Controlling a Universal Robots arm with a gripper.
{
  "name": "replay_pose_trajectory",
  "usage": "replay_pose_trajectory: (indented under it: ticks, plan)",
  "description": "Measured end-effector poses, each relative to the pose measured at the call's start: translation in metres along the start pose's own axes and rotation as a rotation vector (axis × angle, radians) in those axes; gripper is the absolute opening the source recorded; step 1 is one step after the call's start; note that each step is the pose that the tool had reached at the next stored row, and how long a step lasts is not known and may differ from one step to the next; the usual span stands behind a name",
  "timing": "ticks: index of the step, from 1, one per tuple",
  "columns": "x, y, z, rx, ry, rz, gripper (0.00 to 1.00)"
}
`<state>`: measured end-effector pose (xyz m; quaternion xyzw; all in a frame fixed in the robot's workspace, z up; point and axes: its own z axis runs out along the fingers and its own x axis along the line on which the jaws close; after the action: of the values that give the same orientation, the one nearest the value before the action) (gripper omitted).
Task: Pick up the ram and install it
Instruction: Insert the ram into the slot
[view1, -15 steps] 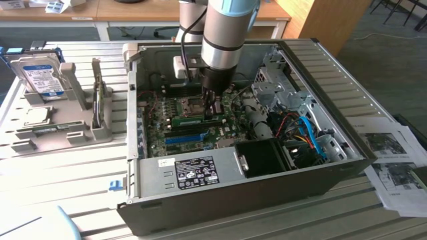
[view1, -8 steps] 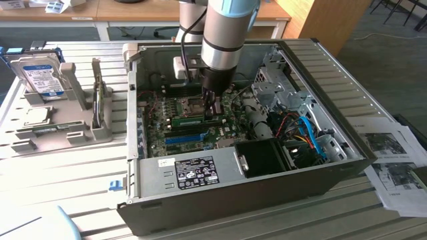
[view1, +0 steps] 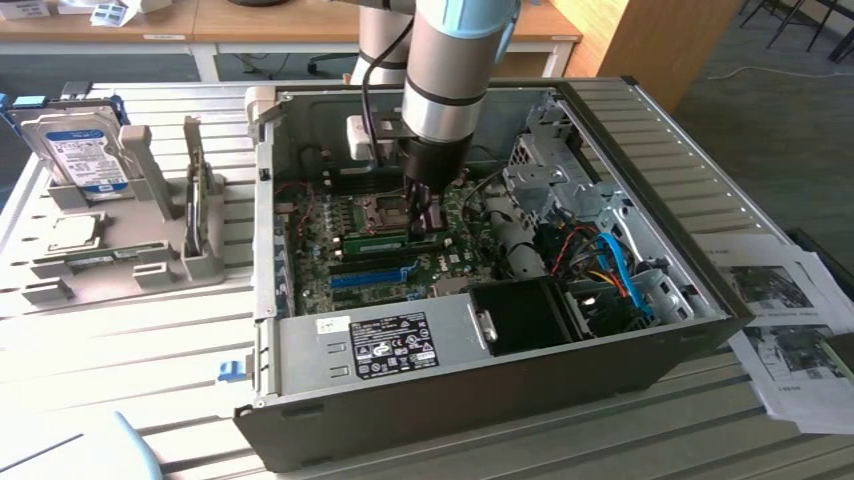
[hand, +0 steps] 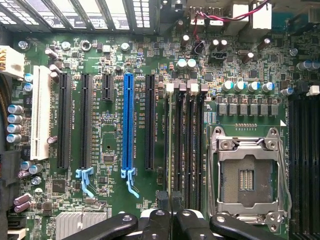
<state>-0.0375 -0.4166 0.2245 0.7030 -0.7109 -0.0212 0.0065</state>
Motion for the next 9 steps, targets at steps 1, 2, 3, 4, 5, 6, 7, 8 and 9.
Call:
replay_pose_trajectory:
  ticks: [1,2,3,4,5,6,7,8,9]
  plan:
    - [0.0000,0.0000,0.0000,0.0000,0.0000,0.000,0.11]
    - [0.0000,0.0000,0.0000,0.0000,0.0000,0.000,0.11]
    - [0.0000,0.0000,0.0001,0.0000,-0.0001,0.000,0.11]
    - [0.0000,0.0000,0.0001,0.0000,-0.0001,0.000,0.11]
    - [0.0000,0.0000,0.0001,0.0000,-0.0001,0.000,0.11]
    - [0.0000,0.0000,0.0001,0.0001,-0.0002,0.000,0.12]
    - [0.0000,0.0000,0.0001,0.0001,-0.0002,0.000,0.12]
    - [0.0000,0.0000,0.0001,0.0001,-0.0002,0.000,0.18]
    - [0.0000,0.0000,0.0001,0.0001,-0.0002,0.000,0.18]
